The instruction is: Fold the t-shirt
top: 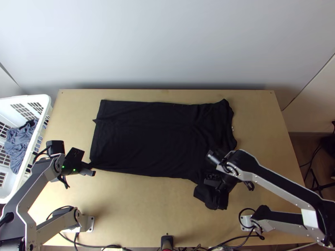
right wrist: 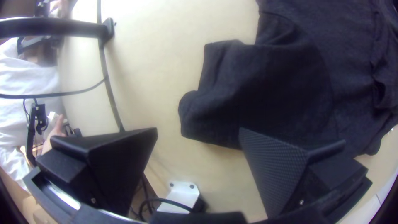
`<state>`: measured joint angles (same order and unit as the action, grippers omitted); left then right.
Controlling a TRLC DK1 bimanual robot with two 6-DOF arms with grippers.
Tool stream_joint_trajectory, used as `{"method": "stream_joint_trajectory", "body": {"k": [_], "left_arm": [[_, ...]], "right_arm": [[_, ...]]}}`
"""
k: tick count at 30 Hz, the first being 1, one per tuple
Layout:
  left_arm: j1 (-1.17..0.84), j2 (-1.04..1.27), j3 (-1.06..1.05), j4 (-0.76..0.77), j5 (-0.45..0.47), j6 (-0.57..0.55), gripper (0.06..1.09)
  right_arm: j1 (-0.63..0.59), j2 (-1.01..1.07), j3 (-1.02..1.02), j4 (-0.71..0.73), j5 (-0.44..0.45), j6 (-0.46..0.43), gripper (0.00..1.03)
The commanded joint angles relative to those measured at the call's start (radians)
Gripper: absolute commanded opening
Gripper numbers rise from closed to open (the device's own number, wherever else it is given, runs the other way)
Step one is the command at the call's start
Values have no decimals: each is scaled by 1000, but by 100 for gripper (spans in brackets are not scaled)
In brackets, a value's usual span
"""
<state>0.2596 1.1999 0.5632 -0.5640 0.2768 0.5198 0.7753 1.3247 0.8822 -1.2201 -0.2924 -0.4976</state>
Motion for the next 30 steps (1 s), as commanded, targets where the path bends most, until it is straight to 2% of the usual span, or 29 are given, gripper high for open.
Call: {"method": "stream_joint_trajectory", "body": {"k": [1, 11, 12, 17, 18, 21, 22, 24, 25, 26, 30], "left_arm": [[9, 15, -2, 9, -8, 5, 13], [15, 21, -8, 30, -8, 5, 13], [18, 21, -6, 35, -8, 5, 13], [24, 21, -5, 36, -8, 11, 13], [26, 21, -2, 36, -8, 9, 13], [26, 21, 0, 36, -7, 9, 13], [26, 21, 0, 36, -8, 11, 13], [26, 17, 3, 36, -8, 8, 13], [26, 10, 4, 36, -8, 6, 13], [26, 3, 9, 32, -7, 5, 13], [24, -33, 40, 0, -7, -3, 13]], "right_arm": [[94, 22, -57, 57, 18, 31, 91], [122, 42, -143, 113, 91, 33, 91], [122, 45, -150, 129, 104, 33, 89], [122, 62, -166, 209, 128, 34, 70], [122, 62, -166, 229, 128, 36, 63], [124, 61, -164, 272, 128, 39, 29], [124, 61, -161, 275, 128, 39, 21], [124, 54, -144, 275, 128, 42, 17], [122, 45, -134, 274, 128, 42, 13], [122, 33, -123, 274, 128, 42, 3], [73, -1, -60, 271, 128, 37, 3]]}}
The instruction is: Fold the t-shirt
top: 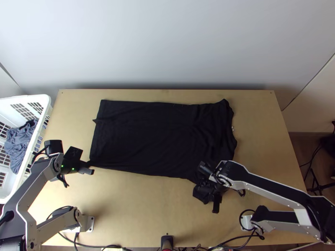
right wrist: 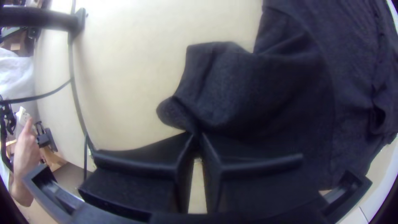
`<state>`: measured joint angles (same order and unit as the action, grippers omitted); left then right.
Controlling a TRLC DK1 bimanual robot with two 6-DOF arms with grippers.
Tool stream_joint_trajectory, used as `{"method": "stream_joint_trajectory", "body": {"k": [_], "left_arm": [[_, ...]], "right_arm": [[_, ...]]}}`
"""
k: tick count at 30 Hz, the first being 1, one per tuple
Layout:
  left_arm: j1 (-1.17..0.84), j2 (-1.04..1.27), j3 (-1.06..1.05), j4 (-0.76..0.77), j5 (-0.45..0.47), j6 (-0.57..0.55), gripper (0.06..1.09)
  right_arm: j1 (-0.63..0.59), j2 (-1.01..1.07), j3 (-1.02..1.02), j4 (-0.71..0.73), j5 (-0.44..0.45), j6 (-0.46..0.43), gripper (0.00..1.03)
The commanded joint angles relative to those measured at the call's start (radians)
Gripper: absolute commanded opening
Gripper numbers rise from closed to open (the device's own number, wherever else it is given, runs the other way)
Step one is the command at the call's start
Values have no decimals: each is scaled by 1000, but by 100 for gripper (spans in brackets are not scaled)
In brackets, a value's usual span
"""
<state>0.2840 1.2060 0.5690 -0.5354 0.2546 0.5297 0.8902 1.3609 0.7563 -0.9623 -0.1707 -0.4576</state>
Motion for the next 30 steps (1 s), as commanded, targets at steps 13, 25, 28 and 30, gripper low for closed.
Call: {"method": "stream_joint_trajectory", "body": {"k": [13, 25, 28, 30], "left_arm": [[-32, -63, 203, -187, 17, -63, 13], [-45, 55, 411, -227, 18, -148, 13], [-45, 107, 479, -232, 18, -175, 13], [-43, 150, 532, -239, 18, -197, 13]], "right_arm": [[-155, -106, 242, -70, 0, -21, 3], [-416, -8, 482, -85, -1, -179, 3], [-468, 52, 561, -85, -3, -205, 3], [-487, 90, 612, -85, -3, -213, 3]]}}
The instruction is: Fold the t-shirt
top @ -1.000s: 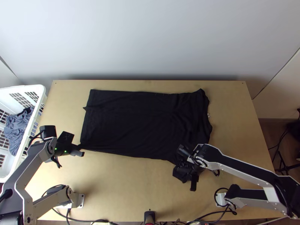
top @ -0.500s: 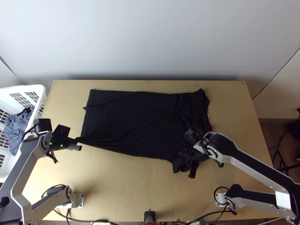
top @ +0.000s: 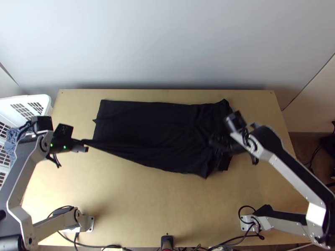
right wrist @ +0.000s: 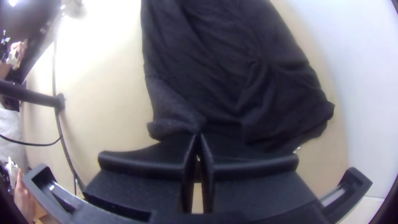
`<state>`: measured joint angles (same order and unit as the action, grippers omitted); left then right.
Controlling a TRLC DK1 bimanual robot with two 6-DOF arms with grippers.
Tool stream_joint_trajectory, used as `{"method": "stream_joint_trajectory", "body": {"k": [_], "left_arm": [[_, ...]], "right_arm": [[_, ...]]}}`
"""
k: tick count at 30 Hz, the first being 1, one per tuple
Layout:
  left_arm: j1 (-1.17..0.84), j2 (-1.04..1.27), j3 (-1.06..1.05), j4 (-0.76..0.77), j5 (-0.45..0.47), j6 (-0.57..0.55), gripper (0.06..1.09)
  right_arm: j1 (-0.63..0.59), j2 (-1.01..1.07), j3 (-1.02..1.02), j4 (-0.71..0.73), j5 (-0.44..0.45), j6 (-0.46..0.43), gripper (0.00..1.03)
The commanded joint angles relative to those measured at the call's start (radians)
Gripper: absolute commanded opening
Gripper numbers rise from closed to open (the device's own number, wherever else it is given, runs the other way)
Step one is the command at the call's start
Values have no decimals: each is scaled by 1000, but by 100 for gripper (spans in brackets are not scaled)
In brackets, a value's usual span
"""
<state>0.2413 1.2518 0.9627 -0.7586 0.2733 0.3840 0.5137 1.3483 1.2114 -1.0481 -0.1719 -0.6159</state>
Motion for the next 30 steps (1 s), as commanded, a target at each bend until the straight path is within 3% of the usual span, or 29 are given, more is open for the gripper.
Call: {"method": "stream_joint_trajectory", "body": {"k": [1, 13, 30], "left_arm": [[0, 121, 163, -16, -2, -63, 13], [3, 298, 426, -62, 0, -212, 13], [-43, 629, 634, -73, -25, -284, 13]], "right_arm": [[-119, 121, 181, 0, -1, -56, 3], [-241, 325, 419, 20, -15, -76, 3], [-397, 621, 590, 175, -20, -131, 3]]}}
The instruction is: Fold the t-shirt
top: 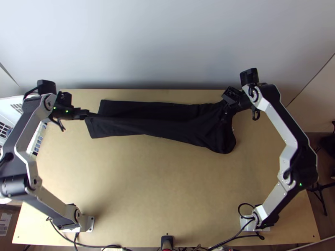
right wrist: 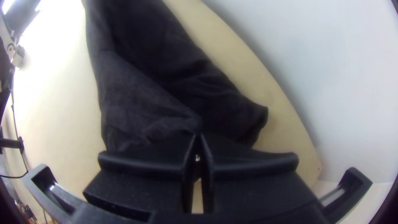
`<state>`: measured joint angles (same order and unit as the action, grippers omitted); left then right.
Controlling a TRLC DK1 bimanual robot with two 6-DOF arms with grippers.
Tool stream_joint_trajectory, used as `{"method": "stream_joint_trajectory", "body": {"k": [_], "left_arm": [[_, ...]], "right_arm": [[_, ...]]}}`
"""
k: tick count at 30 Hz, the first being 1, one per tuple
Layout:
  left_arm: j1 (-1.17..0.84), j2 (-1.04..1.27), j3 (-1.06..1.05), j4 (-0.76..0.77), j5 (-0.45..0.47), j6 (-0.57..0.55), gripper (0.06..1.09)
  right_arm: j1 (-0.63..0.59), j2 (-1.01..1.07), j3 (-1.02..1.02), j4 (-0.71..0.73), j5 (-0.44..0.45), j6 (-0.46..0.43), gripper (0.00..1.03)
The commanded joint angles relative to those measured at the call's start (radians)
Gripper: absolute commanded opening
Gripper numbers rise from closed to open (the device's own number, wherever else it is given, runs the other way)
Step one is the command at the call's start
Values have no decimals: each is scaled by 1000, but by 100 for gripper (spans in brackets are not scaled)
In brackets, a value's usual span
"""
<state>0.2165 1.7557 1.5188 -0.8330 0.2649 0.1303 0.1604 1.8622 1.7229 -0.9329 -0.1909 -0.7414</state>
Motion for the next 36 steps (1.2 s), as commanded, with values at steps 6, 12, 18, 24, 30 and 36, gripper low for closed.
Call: {"method": "stream_joint_trajectory", "body": {"k": [6, 12, 18, 24, 30, 36], "left_arm": [[-57, 199, 142, 14, -29, -77, 13], [-95, 284, 244, 12, -53, -121, 13], [-121, 353, 307, 14, -75, -150, 13], [-121, 390, 330, 17, -82, -181, 14], [-123, 389, 328, -3, -84, -178, 104], [-111, 311, 317, -38, -82, -178, 104]], "right_arm": [[-62, 226, 199, 92, 1, 8, 3], [-53, 295, 230, 117, 1, 7, 3], [-59, 361, 231, 184, 4, 0, 3], [-78, 407, 227, 267, 5, 8, 3], [-79, 365, 176, 278, 7, 28, 40], [-61, 183, 67, 287, 7, 57, 91]]}}
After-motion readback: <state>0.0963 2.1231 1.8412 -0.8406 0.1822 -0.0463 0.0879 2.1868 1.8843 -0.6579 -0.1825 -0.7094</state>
